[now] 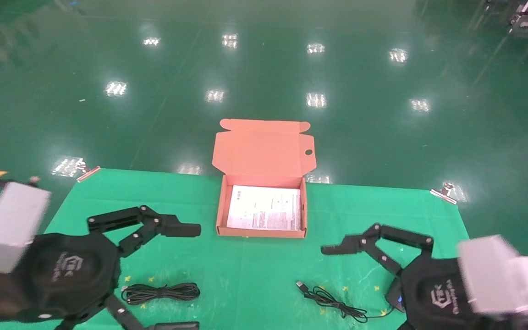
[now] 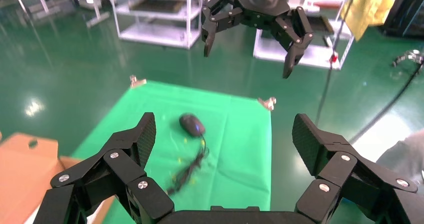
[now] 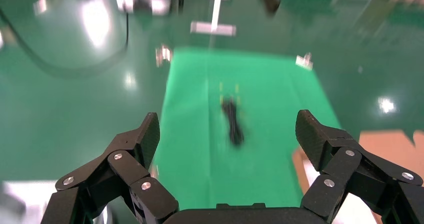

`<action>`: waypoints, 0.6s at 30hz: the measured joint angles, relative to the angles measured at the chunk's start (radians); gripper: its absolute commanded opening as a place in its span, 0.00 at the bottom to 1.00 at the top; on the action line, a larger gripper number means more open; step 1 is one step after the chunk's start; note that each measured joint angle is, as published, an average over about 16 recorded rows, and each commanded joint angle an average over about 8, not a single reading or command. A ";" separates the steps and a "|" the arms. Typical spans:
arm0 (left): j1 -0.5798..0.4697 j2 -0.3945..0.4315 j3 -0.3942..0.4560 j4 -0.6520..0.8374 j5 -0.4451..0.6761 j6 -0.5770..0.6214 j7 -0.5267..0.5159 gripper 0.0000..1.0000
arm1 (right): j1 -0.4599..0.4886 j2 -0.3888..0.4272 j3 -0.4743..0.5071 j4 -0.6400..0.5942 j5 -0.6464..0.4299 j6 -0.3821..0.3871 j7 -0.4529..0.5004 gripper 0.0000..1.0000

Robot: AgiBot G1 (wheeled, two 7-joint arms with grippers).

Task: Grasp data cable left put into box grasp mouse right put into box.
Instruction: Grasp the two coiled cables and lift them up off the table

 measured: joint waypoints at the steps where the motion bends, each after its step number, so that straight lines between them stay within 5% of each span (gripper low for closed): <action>1: -0.014 0.003 0.012 0.000 0.022 0.003 -0.007 1.00 | 0.021 -0.002 -0.019 0.004 -0.034 -0.005 -0.014 1.00; 18: -0.260 0.123 0.317 -0.038 0.575 0.020 -0.083 1.00 | 0.313 -0.113 -0.413 0.020 -0.555 0.005 -0.207 1.00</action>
